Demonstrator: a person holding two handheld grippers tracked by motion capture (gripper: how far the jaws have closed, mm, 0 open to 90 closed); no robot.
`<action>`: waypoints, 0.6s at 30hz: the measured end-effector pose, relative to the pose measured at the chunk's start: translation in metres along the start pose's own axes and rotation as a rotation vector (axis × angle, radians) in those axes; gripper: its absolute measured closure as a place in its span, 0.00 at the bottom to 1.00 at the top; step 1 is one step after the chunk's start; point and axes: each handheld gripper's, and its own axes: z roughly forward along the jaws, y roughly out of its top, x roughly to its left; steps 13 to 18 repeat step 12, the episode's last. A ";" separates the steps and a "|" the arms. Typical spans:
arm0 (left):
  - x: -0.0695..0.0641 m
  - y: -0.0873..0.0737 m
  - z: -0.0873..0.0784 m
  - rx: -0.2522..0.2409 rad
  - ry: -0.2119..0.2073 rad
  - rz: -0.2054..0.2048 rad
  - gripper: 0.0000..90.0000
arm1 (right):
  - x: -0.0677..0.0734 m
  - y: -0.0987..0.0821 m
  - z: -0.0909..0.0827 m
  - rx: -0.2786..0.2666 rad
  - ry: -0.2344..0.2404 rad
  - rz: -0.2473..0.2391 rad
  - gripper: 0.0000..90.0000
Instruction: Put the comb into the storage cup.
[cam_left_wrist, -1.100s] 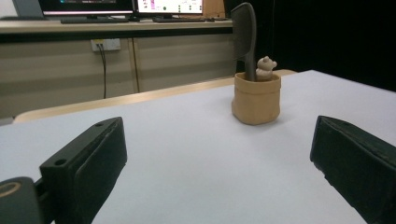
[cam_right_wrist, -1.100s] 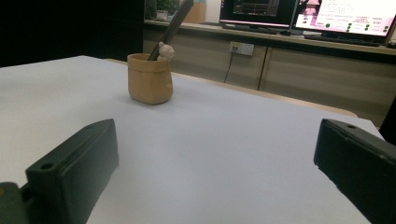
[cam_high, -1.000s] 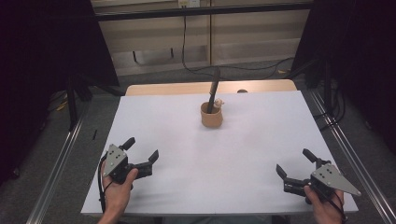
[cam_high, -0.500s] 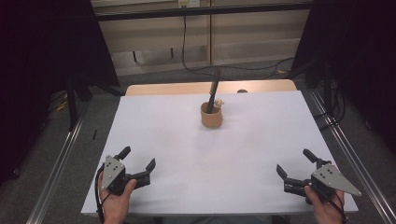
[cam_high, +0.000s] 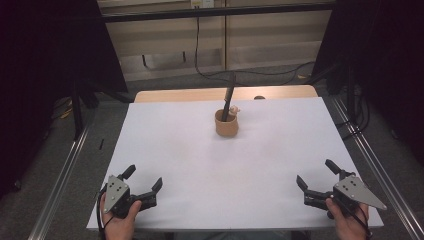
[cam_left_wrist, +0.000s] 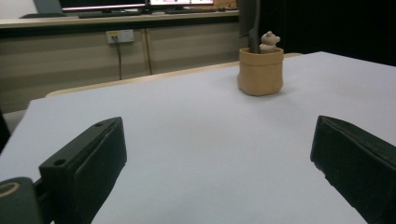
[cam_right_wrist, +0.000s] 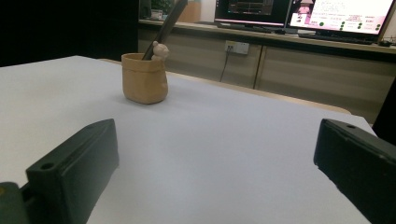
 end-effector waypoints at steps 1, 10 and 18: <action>0.000 0.000 0.001 -0.003 -0.004 -0.006 0.04 | 0.000 0.000 0.000 0.004 -0.004 0.002 0.00; 0.004 -0.001 0.003 -0.010 0.006 -0.009 0.04 | 0.000 -0.001 0.002 0.010 0.000 0.000 0.00; 0.003 -0.001 0.004 -0.016 0.001 -0.016 0.04 | 0.000 -0.001 0.001 0.010 -0.001 -0.001 0.00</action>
